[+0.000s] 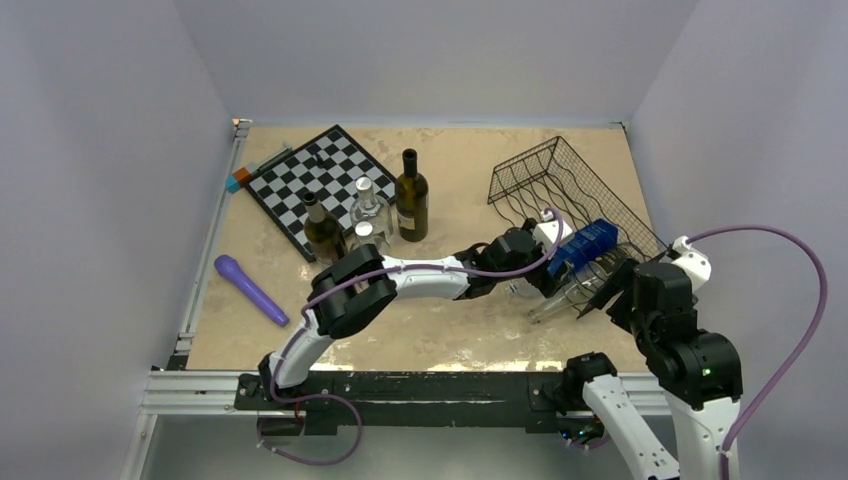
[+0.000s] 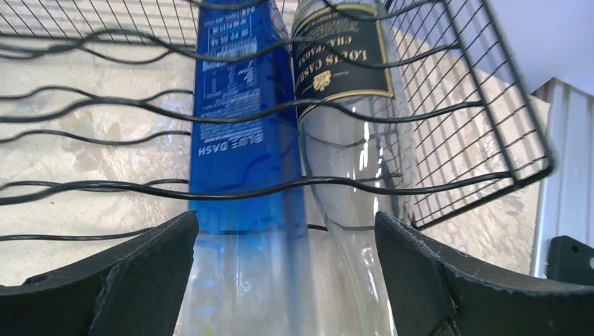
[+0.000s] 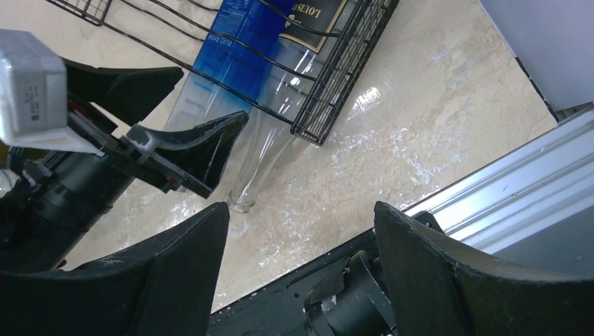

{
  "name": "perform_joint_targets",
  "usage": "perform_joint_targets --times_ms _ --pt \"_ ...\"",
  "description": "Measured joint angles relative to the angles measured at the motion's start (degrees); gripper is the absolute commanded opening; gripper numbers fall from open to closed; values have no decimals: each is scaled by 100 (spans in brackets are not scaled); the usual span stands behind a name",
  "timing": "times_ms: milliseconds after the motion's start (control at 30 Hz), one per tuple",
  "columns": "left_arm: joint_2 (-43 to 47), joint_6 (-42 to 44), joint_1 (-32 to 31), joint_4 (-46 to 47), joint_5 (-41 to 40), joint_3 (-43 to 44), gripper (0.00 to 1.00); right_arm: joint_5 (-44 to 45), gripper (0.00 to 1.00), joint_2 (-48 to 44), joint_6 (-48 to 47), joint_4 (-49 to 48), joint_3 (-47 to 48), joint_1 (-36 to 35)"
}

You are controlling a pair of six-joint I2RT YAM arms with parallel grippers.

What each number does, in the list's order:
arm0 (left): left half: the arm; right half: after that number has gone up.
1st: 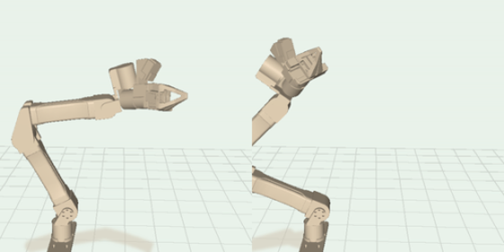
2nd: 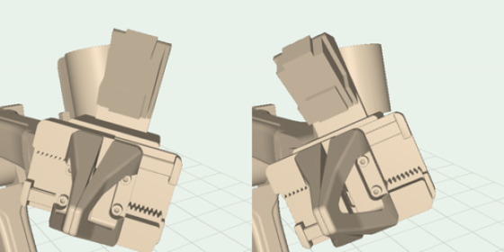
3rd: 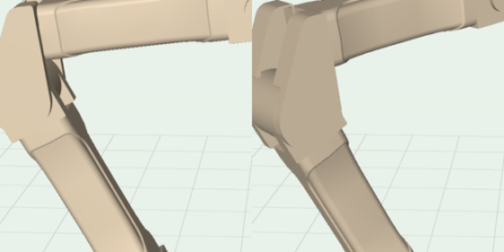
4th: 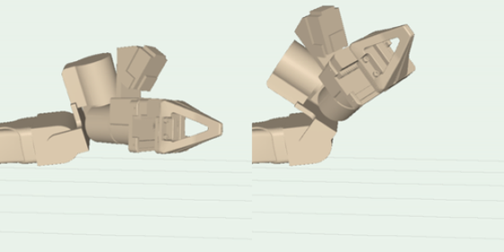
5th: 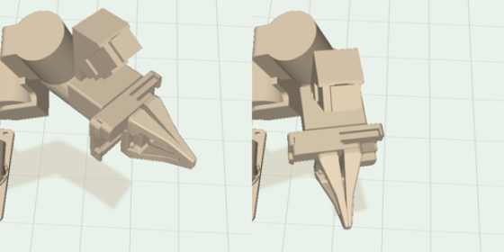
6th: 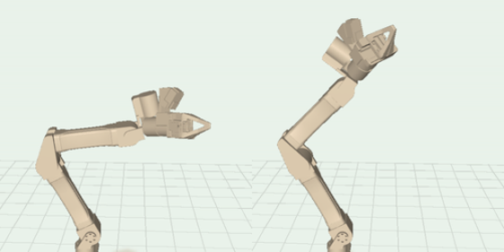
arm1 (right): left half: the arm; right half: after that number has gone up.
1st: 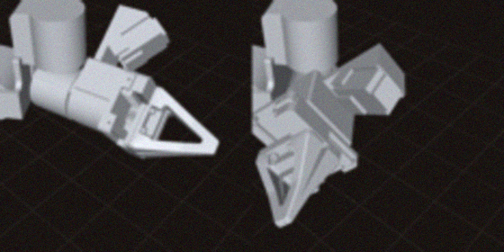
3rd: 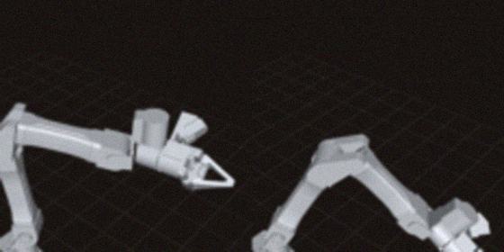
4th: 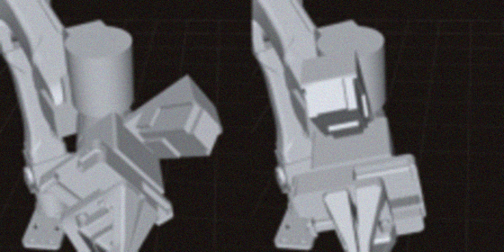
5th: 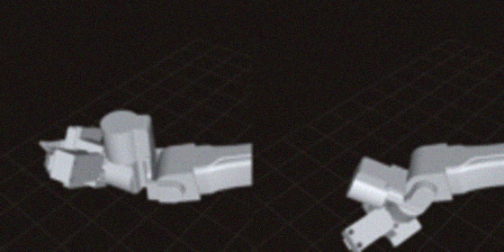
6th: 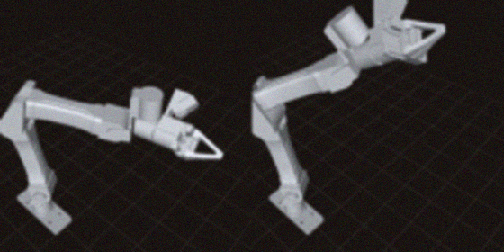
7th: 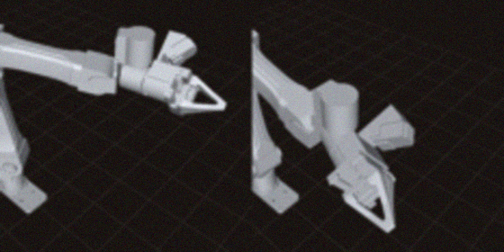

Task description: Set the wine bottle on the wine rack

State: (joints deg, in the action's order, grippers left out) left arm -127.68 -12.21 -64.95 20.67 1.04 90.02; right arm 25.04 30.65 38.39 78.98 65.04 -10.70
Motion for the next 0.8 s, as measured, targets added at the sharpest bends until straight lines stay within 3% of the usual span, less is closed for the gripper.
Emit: perform_joint_targets --times_ms 467,600,800 --pt "2295 605 -37 -330 -706 -914 99 -9 86 83 -588 -426 647 0" --pt "3069 752 -22 -881 -1062 -1008 99 -476 87 129 -911 -927 647 0" --pt "4124 754 247 -2476 -1375 -997 99 -1294 87 168 -1147 -1797 551 2"
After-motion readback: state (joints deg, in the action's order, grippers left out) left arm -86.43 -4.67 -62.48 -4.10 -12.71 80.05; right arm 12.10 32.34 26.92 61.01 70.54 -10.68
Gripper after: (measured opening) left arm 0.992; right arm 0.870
